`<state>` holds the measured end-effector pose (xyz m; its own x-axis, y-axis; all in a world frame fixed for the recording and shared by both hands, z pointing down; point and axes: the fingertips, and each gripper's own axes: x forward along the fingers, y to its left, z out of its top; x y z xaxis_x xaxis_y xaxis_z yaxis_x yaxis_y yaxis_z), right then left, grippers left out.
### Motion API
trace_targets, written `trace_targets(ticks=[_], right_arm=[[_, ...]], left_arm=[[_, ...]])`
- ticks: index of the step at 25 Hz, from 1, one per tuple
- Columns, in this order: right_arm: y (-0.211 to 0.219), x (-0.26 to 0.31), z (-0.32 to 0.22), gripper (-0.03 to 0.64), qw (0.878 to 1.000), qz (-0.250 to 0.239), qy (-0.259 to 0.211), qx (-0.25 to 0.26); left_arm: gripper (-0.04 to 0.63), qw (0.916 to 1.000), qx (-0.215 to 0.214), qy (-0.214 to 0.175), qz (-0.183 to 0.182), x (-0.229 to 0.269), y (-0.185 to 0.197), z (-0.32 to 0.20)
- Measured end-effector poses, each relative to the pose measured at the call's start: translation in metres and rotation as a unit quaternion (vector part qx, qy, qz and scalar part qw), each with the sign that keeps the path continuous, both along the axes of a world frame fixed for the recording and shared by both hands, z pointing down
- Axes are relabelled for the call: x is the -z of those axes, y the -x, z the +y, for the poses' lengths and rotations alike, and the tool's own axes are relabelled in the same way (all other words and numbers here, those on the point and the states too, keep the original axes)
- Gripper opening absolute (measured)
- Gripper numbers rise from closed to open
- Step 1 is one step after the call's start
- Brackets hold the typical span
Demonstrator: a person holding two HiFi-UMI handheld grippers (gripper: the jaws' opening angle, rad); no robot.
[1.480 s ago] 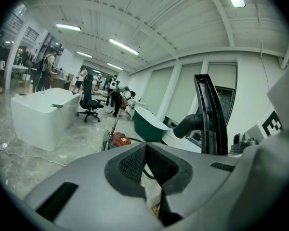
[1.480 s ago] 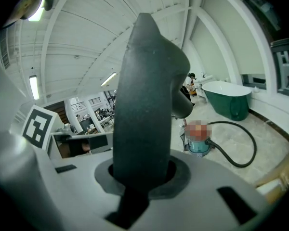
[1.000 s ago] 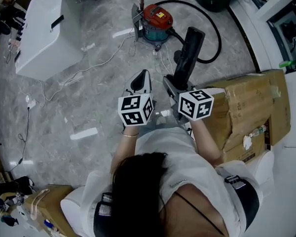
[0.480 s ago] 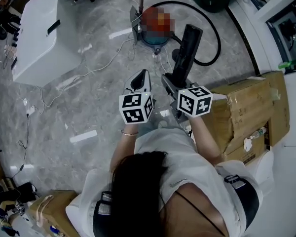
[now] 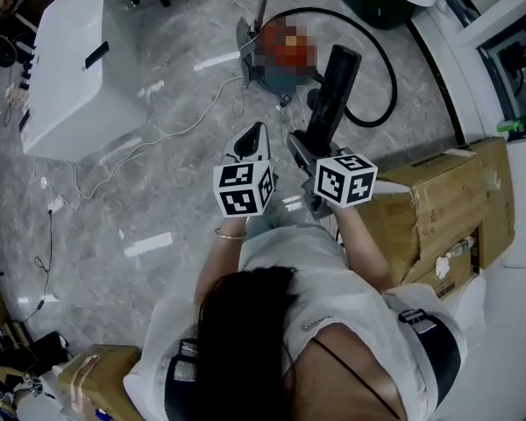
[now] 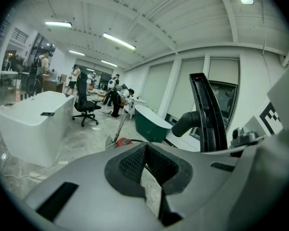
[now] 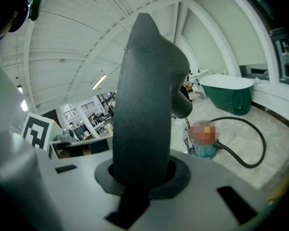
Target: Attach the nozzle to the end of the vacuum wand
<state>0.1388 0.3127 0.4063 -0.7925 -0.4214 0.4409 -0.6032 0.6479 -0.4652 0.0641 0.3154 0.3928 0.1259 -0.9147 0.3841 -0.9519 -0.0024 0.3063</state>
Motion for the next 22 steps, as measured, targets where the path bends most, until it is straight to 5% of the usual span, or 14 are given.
trace_targets(ticks=[8, 22], right_arm=[[0.025, -0.004, -0.026, 0.063, 1.0, -0.005, 0.002, -0.023], [0.04, -0.002, -0.044, 0.063, 0.999, -0.012, 0.003, -0.033]], left_arm=[[0.003, 0.9994, -0.031, -0.011, 0.008, 0.002, 0.023, -0.028], [0.003, 0.9996, -0.023, 0.005, 0.014, 0.002, 0.046, -0.044]])
